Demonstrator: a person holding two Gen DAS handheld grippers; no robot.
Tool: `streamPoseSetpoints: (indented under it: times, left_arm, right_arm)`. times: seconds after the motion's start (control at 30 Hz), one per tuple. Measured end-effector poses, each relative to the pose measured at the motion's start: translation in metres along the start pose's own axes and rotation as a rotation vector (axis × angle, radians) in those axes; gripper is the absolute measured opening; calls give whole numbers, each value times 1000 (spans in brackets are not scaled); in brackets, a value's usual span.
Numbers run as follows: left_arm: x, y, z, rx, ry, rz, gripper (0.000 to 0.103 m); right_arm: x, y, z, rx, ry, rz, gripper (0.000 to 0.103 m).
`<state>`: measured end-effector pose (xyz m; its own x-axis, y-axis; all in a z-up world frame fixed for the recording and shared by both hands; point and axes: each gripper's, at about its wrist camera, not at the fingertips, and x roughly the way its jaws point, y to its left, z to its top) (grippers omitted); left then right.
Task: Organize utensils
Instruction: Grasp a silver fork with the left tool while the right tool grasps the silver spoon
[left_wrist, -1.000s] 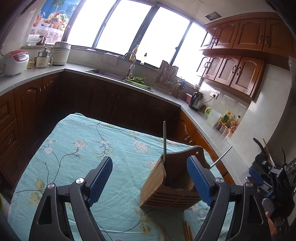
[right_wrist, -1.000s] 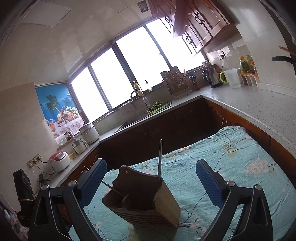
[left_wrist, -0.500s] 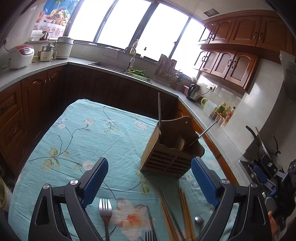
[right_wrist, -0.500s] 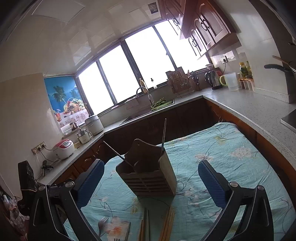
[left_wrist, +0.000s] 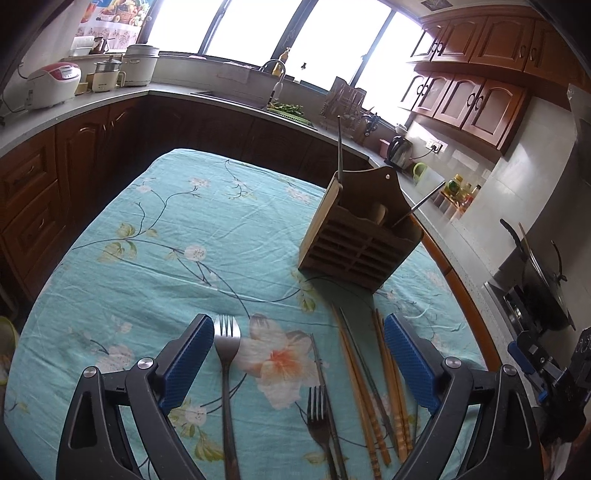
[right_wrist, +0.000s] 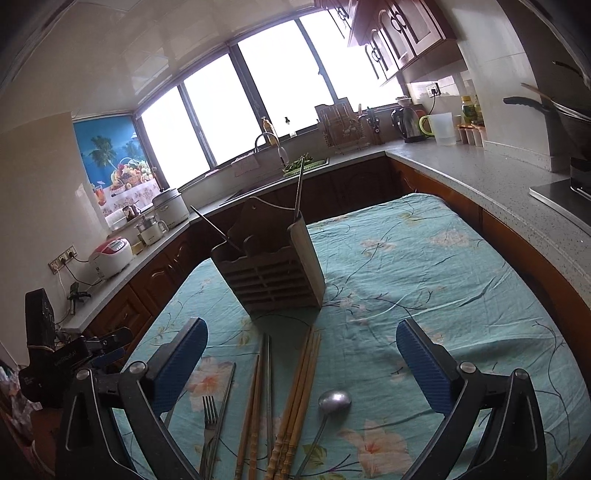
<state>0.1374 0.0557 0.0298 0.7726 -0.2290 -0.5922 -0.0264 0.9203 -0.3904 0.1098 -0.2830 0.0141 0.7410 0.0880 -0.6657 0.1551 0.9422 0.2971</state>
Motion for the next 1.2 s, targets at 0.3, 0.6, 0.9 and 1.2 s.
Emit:
streamPoseSetpoints:
  times: [0.3,0.6,0.9,1.2]
  left_arm:
    - [1,-4,-14,28,49,32,93]
    - [9,-15,-30,71,98,21,91]
    - [31,-25,-39,103,156,10,76]
    - [71,-35,-46,136,238,26,60]
  right_arm:
    - [-2,0,-29,-7,71,-10,103]
    - [8,5,-43,-17,130,-3,102]
    - [31,0,-57,4,235,-18,71]
    - [58,-5,-72,22,338,-17,50]
